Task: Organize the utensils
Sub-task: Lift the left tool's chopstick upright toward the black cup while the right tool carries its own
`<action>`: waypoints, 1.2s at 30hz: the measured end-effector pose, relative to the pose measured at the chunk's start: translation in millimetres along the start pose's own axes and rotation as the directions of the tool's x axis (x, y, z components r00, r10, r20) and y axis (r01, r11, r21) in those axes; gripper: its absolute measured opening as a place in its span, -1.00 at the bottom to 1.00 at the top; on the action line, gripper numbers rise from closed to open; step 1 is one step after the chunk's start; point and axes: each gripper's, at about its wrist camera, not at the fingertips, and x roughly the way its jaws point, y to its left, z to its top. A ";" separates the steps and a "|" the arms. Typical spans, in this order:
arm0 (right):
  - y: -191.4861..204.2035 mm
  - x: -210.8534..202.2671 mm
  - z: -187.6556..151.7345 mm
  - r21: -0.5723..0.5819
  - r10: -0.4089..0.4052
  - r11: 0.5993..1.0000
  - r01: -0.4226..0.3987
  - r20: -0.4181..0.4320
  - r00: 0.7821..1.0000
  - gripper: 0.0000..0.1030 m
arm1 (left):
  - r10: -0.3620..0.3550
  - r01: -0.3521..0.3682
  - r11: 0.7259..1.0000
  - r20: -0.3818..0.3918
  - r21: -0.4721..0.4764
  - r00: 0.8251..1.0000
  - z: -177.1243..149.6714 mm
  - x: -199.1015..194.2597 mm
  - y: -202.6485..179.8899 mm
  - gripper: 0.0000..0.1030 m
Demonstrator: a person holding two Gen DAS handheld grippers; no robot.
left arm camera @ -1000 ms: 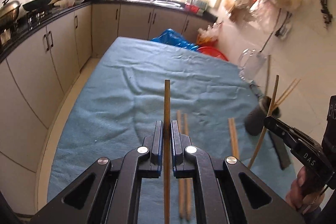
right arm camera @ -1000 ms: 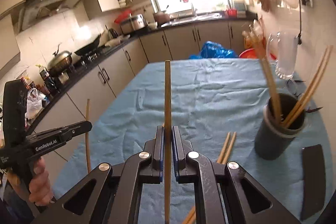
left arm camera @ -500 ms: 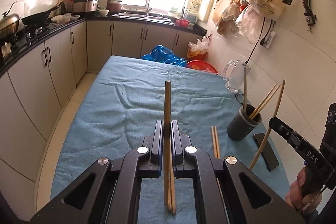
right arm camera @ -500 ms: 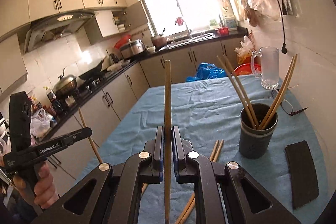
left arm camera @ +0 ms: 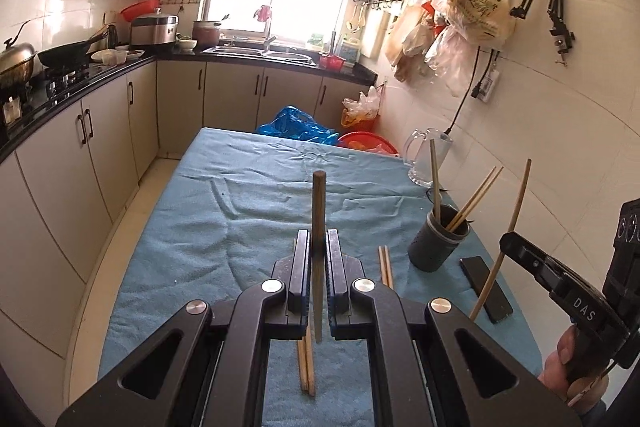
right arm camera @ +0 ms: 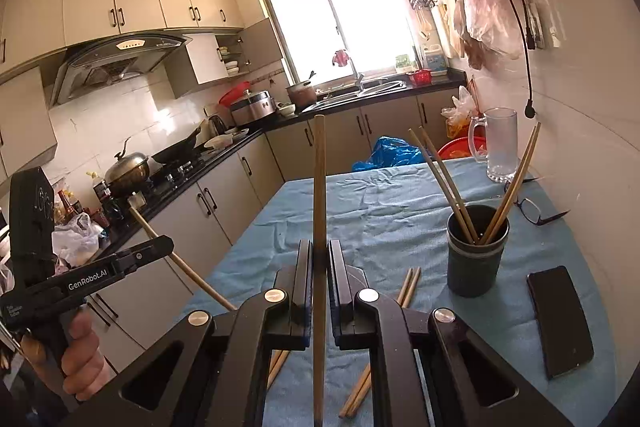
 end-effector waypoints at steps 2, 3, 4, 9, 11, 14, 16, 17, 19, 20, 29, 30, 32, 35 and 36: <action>1.5 -3.6 1.1 -0.003 0.000 1.000 0.000 0.009 1.000 -0.85 | -0.002 0.002 1.000 0.002 0.003 1.000 -0.3 -2.4 -0.9 -0.88; 1.8 -4.7 2.0 -0.004 0.002 1.000 -0.002 0.013 1.000 -0.85 | -0.003 0.003 1.000 0.004 0.006 1.000 -0.1 -3.7 -1.2 -0.88; 2.9 -6.0 3.1 -0.004 0.005 1.000 -0.005 0.019 1.000 -0.85 | -0.003 0.003 1.000 0.006 0.007 1.000 0.5 -4.4 -1.1 -0.88; 6.8 -3.8 4.9 -0.007 0.013 1.000 -0.013 0.021 1.000 -0.85 | -0.005 0.005 1.000 0.008 0.007 1.000 2.9 -3.7 1.5 -0.88; 6.6 -2.0 5.6 -0.007 0.017 1.000 -0.016 0.024 1.000 -0.85 | -0.009 0.009 1.000 0.003 0.010 1.000 4.0 -0.6 1.7 -0.88; 2.8 2.1 6.5 0.001 0.019 1.000 -0.020 0.022 1.000 -0.85 | -0.015 0.015 1.000 -0.004 0.013 1.000 5.7 5.9 0.7 -0.88; 1.4 5.5 8.3 0.001 0.022 1.000 -0.022 0.020 1.000 -0.85 | -0.014 0.014 1.000 -0.009 0.016 1.000 5.8 10.7 0.0 -0.88; 0.2 6.2 9.0 0.003 0.021 1.000 -0.021 0.026 0.999 -0.85 | -0.013 0.013 1.000 -0.013 0.016 1.000 6.6 13.4 -0.5 -0.88; -2.9 7.9 11.2 0.008 0.023 1.000 -0.024 0.035 0.999 -0.85 | -0.020 0.020 1.000 -0.021 0.016 1.000 6.8 18.0 -1.9 -0.88; -5.5 8.5 12.2 0.011 0.021 1.000 -0.021 0.040 0.999 -0.85 | -0.023 0.023 1.000 -0.025 0.019 0.999 7.5 20.7 -3.6 -0.88; -31.4 7.6 19.8 0.048 -0.012 0.999 0.009 0.065 0.998 -0.85 | -0.055 0.057 0.997 -0.045 0.043 0.997 17.7 38.3 -25.9 -0.88; -35.0 5.8 22.0 0.054 -0.017 0.998 0.013 0.075 0.997 -0.85 | -0.058 0.060 0.997 -0.045 0.048 0.997 19.4 39.0 -28.8 -0.88; -42.5 1.5 25.8 0.073 -0.024 0.997 0.017 0.096 0.995 -0.85 | -0.063 0.066 0.996 -0.048 0.063 0.997 24.3 40.2 -35.7 -0.88; -52.5 -6.1 31.7 0.093 -0.045 0.995 0.033 0.125 0.991 -0.85 | -0.084 0.087 0.994 -0.046 0.072 0.995 32.9 40.2 -45.9 -0.88; -57.3 -9.7 33.9 0.102 -0.051 0.994 0.038 0.136 0.989 -0.85 | -0.093 0.096 0.992 -0.045 0.077 0.995 36.1 40.0 -50.2 -0.88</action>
